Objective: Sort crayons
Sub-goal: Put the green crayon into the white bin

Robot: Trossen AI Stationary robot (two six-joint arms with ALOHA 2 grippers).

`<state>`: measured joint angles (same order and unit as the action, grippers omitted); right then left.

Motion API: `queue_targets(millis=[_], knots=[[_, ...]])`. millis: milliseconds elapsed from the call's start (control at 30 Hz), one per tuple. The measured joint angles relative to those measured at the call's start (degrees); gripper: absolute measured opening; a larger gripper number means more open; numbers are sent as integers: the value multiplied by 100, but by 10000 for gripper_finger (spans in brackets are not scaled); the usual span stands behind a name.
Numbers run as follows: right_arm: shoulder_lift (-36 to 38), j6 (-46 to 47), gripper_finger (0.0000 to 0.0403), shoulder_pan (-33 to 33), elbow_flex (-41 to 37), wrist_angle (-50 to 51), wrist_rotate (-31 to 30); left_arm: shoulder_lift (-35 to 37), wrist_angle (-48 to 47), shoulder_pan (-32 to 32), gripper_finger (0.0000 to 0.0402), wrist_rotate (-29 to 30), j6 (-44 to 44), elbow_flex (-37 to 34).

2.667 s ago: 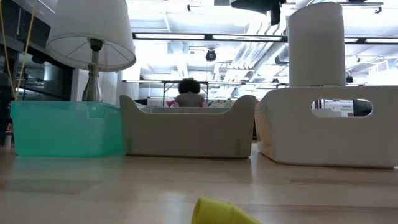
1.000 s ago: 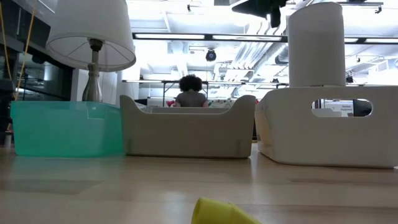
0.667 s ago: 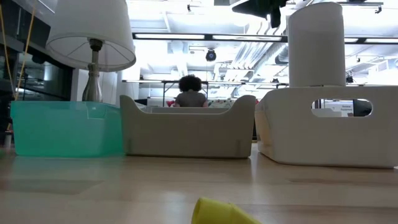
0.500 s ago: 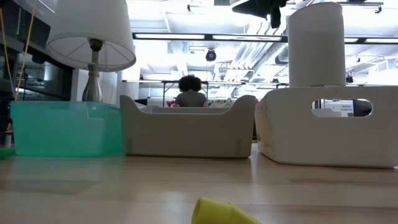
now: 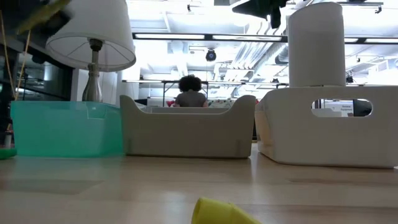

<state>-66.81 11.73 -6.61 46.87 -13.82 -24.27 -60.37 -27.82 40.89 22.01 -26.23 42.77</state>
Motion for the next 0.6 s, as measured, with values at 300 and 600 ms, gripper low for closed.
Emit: queue_targets(millis=[300, 600], knots=[[0, 0, 183, 0, 2, -86, 0, -105, 3381, -2111, 0, 244, 1899, 173], [0, -13, 183, 0, 2, -760, 262, -801, 5007, -3701, 0, -744, 1785, 166]])
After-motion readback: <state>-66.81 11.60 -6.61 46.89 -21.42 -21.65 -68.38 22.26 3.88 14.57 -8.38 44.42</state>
